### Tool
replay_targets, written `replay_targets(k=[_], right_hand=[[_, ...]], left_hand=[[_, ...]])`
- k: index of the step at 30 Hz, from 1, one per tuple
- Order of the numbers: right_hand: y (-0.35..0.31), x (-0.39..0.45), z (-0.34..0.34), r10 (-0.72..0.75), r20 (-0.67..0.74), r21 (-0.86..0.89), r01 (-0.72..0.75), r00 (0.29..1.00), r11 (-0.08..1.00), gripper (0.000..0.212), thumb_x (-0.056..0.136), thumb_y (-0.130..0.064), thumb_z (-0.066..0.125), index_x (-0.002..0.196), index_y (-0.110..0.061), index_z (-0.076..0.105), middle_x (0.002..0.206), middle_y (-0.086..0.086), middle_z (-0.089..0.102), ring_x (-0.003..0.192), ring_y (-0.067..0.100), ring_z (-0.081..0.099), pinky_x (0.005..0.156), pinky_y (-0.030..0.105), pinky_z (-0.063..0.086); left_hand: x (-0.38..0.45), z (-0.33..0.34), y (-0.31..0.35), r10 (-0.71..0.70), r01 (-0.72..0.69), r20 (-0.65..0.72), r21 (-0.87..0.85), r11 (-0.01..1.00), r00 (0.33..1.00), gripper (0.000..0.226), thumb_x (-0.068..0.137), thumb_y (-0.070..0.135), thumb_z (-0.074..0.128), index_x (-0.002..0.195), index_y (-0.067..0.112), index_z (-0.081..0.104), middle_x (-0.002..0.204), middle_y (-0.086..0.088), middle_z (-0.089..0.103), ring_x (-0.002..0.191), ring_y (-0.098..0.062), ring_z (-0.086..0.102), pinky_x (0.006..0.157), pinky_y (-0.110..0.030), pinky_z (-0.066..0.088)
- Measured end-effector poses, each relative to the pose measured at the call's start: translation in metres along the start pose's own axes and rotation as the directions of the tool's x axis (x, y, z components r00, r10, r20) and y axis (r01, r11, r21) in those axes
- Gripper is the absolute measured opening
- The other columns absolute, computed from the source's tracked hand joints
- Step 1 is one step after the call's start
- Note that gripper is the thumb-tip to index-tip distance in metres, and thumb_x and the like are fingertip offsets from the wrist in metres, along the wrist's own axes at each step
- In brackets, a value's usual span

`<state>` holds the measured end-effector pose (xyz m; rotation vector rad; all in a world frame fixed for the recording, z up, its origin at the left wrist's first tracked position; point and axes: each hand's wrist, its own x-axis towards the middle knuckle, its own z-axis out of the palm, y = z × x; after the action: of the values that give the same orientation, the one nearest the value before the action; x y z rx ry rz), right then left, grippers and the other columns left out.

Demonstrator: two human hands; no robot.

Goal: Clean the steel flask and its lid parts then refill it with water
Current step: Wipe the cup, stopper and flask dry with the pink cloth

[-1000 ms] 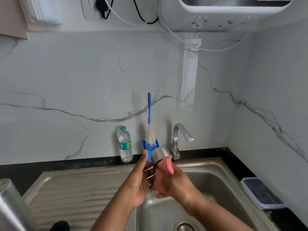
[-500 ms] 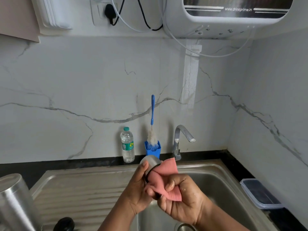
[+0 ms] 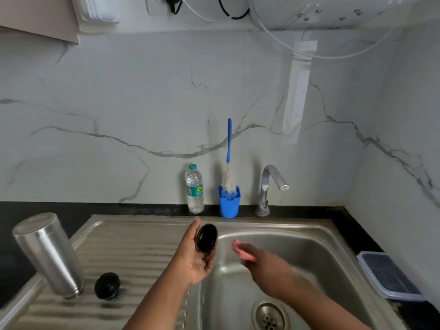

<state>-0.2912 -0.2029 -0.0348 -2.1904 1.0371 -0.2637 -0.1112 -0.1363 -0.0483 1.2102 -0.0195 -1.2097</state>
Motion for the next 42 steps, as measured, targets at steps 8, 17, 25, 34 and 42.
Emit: replay_targets(k=[8, 17, 25, 34, 42], right_hand=[[0.051, 0.017, 0.015, -0.4, 0.044, -0.664, 0.326, 0.916, 0.673, 0.069, 0.058, -0.015, 0.058, 0.123, -0.036, 0.053, 0.119, -0.011, 0.068, 0.11, 0.036, 0.064, 0.094, 0.057, 0.047], [0.058, 0.011, 0.012, -0.474, 0.047, -0.403, 0.45, 0.88, 0.797, 0.068, 0.081, 0.001, 0.052, 0.142, -0.029, 0.046, 0.145, -0.004, 0.049, 0.134, 0.029, 0.046, 0.107, 0.039, 0.039], [0.042, 0.0, 0.026, -0.155, 0.051, 0.418, 0.12, 0.987, 0.901, 0.021, 0.095, -0.022, 0.058, 0.108, -0.038, 0.061, 0.096, -0.012, 0.069, 0.073, -0.006, 0.063, 0.059, 0.011, 0.043], [0.001, -0.001, 0.047, 0.099, 0.077, 0.612, -0.125, 0.992, 0.781, 0.018, 0.093, 0.004, 0.051, 0.09, -0.009, 0.065, 0.065, 0.009, 0.063, 0.05, 0.017, 0.055, 0.035, 0.015, 0.039], [-0.036, 0.007, 0.079, 0.19, -0.002, 0.545, -0.158, 0.982, 0.824, 0.024, 0.091, 0.001, 0.053, 0.11, -0.008, 0.063, 0.083, 0.015, 0.069, 0.064, 0.027, 0.065, 0.05, 0.029, 0.048]], left_hand=[[-0.003, -0.059, -0.032, 0.698, -0.264, -0.1, 0.88, 0.394, 0.709, 0.065, 0.061, 0.039, 0.092, 0.109, 0.031, 0.048, 0.093, 0.007, 0.065, 0.082, -0.014, 0.065, 0.075, -0.035, 0.054], [-0.025, -0.097, -0.067, 0.727, -0.046, -0.288, 0.914, 0.402, 0.623, 0.076, 0.038, 0.062, 0.083, 0.103, 0.032, 0.056, 0.098, 0.002, 0.064, 0.091, -0.021, 0.062, 0.082, -0.04, 0.053], [-0.041, -0.119, -0.057, 0.636, 0.079, -0.373, 0.894, 0.441, 0.675, 0.06, 0.058, 0.055, 0.086, 0.104, 0.039, 0.05, 0.101, 0.014, 0.064, 0.098, -0.014, 0.062, 0.089, -0.035, 0.048], [-0.015, -0.149, -0.05, 0.668, -0.049, -0.234, 0.925, 0.376, 0.706, 0.064, 0.057, 0.057, 0.085, 0.107, 0.036, 0.053, 0.102, 0.014, 0.063, 0.097, -0.012, 0.062, 0.089, -0.037, 0.051], [-0.019, -0.185, -0.027, 0.903, -0.297, 0.006, 0.945, 0.135, 0.43, 0.065, 0.071, 0.061, 0.064, 0.122, 0.021, 0.059, 0.119, -0.005, 0.053, 0.11, -0.03, 0.052, 0.093, -0.045, 0.047]])
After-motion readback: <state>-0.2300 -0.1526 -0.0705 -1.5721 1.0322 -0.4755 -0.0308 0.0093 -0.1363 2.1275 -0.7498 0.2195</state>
